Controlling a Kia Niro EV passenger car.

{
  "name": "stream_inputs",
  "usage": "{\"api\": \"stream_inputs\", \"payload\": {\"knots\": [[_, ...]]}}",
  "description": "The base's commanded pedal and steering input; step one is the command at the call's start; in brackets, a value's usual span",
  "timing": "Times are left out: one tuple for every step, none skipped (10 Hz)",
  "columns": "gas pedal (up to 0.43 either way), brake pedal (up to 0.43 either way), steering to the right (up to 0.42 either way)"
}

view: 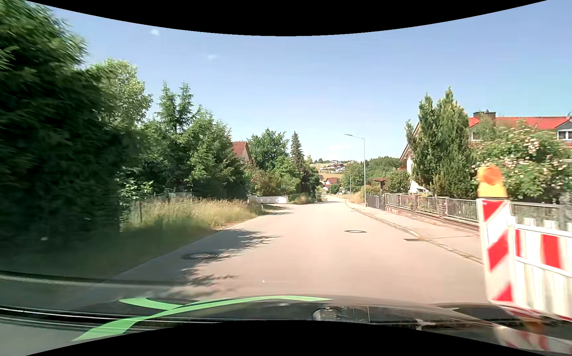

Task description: Follow the waypoints while adhering to traffic rules and regulations

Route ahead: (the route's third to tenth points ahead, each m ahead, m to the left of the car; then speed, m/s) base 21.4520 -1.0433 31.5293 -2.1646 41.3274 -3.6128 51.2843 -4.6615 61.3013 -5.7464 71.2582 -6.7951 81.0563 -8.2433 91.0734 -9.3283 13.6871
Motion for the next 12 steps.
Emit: {"api": "stream_inputs", "payload": {"knots": [[0.079,0.000,0.020],[0.079,0.000,0.021],[0.079,0.000,0.021],[0.079,0.000,0.021],[0.079,0.000,0.021],[0.079,0.000,0.021],[0.079,0.000,0.021],[0.079,0.000,0.021],[0.079,0.000,0.021],[0.079,0.000,0.021],[0.079,0.000,0.021],[0.079,0.000,0.021]]}}
